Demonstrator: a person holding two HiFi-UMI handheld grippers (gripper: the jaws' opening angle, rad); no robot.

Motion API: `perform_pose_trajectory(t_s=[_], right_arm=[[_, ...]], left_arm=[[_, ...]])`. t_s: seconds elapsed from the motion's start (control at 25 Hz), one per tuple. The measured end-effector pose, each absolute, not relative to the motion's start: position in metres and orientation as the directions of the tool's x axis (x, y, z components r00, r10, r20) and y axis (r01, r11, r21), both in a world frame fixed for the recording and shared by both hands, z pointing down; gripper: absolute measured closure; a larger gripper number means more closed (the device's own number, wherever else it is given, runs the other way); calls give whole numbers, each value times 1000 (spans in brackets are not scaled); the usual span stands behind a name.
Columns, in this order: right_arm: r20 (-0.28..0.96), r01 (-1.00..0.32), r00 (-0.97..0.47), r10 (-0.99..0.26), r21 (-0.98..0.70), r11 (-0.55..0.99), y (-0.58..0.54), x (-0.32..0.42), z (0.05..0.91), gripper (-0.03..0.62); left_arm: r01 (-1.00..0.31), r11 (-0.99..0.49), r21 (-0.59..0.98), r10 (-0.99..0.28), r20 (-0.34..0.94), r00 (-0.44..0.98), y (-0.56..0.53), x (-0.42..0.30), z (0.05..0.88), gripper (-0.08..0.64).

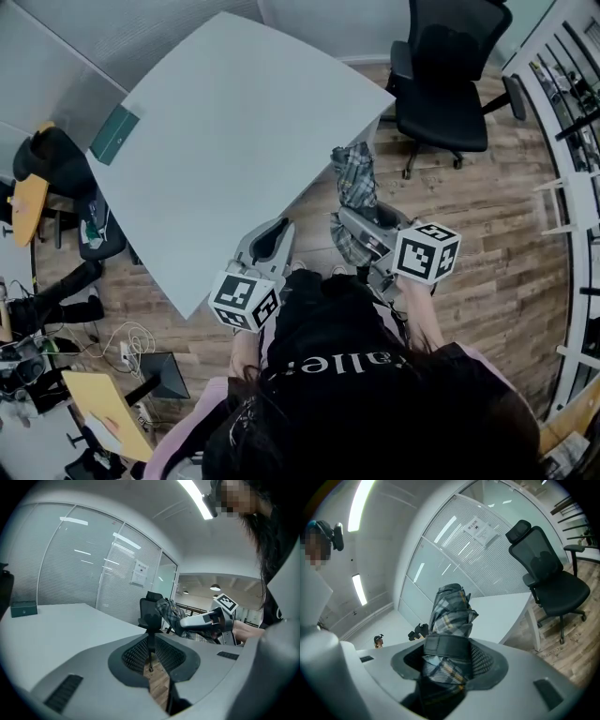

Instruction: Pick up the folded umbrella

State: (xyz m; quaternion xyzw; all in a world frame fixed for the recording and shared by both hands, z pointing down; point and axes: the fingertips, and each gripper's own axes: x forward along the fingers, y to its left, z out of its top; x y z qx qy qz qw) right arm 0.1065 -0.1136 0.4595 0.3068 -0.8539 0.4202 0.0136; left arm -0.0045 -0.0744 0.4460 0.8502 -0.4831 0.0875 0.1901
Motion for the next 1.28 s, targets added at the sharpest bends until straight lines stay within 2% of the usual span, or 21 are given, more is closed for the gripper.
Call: perform_pose_trajectory(t_s=[1.28], right_arm=[[318, -539, -820, -476, -708, 456, -81, 44, 460, 356]], left_arm=[[-868, -444, 222, -819, 291, 494, -47, -68, 425, 503]])
